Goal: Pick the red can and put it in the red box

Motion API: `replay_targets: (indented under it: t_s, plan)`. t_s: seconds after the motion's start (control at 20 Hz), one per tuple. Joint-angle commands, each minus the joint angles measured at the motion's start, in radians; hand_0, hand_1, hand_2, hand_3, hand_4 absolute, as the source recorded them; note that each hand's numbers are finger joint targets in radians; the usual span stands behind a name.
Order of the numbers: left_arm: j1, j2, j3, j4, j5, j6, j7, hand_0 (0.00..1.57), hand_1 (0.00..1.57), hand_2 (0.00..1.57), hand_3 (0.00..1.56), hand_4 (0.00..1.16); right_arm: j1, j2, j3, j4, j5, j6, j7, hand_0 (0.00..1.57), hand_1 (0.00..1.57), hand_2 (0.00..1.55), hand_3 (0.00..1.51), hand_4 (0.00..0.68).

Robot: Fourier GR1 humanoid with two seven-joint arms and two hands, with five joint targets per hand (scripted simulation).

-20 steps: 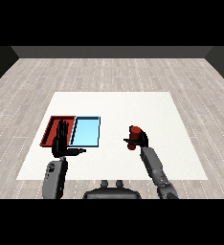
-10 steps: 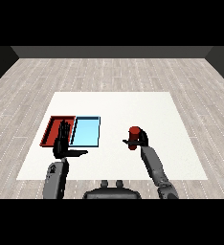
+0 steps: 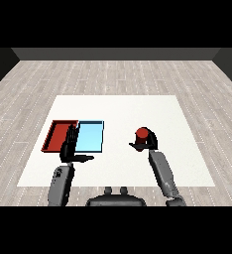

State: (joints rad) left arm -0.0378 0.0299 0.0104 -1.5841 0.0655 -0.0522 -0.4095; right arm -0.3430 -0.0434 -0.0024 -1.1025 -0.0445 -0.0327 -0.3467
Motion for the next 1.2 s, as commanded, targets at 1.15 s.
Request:
replay_targets:
  t_s: [1.15]
  plan:
    - [-0.107, -0.03, -0.29, 0.13, 0.038, 0.173, 0.118, 0.0, 0.0, 0.0, 0.0, 0.0, -0.047, 0.043, 0.378, -0.198, -0.131, -0.383, 0.03, 1.45, 1.45, 1.45, 1.4, 0.661]
